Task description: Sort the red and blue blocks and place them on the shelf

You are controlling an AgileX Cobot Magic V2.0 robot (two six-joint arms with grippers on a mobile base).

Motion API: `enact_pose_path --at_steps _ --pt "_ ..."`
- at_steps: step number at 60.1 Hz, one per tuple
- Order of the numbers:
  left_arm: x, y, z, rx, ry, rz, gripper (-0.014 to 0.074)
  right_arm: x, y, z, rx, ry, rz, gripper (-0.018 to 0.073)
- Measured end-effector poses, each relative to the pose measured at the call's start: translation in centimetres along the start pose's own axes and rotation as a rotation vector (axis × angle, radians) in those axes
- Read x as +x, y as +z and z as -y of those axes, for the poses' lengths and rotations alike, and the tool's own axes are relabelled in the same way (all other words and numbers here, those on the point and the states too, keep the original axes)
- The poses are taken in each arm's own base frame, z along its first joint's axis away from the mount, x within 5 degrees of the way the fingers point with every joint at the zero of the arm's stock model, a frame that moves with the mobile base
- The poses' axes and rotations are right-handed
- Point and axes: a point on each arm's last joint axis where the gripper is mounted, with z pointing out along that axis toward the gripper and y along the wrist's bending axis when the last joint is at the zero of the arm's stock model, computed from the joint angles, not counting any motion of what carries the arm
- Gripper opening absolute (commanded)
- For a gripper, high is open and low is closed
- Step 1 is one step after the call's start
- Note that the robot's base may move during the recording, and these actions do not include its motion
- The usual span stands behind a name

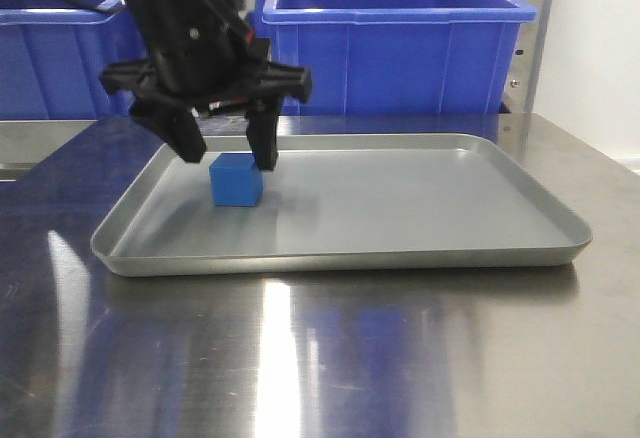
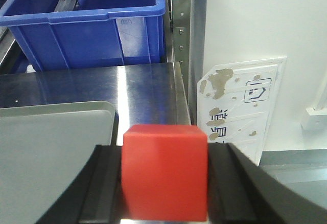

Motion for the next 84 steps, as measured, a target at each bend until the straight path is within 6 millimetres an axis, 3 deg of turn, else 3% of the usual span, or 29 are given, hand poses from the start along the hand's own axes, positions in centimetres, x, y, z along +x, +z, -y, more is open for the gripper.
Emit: enact_pose_path --at_steps 33,42,51,56,75,84 --pt "-0.36 0.1 0.2 0.044 -0.039 0.031 0.0111 0.0 0.0 0.0 0.0 0.0 0.0 0.0059" --pt "-0.35 0.1 0.21 0.045 -0.04 0.031 0.0241 0.0 0.0 0.0 0.0 0.0 0.0 0.0059" --pt "-0.35 0.09 0.22 0.046 -0.041 0.03 0.0444 0.0 0.0 0.0 0.0 0.0 0.0 0.0059" --pt "-0.35 0.09 0.22 0.046 -0.041 0.03 0.05 0.0 0.0 0.0 0.0 0.0 0.0 0.0059" --pt "-0.35 0.09 0.22 0.046 -0.043 0.03 0.0498 0.0 0.0 0.0 0.0 0.0 0.0 0.0059" --pt "-0.35 0.09 0.22 0.046 -0.043 0.03 0.0407 0.0 0.0 0.0 0.0 0.0 0.0 0.0059"
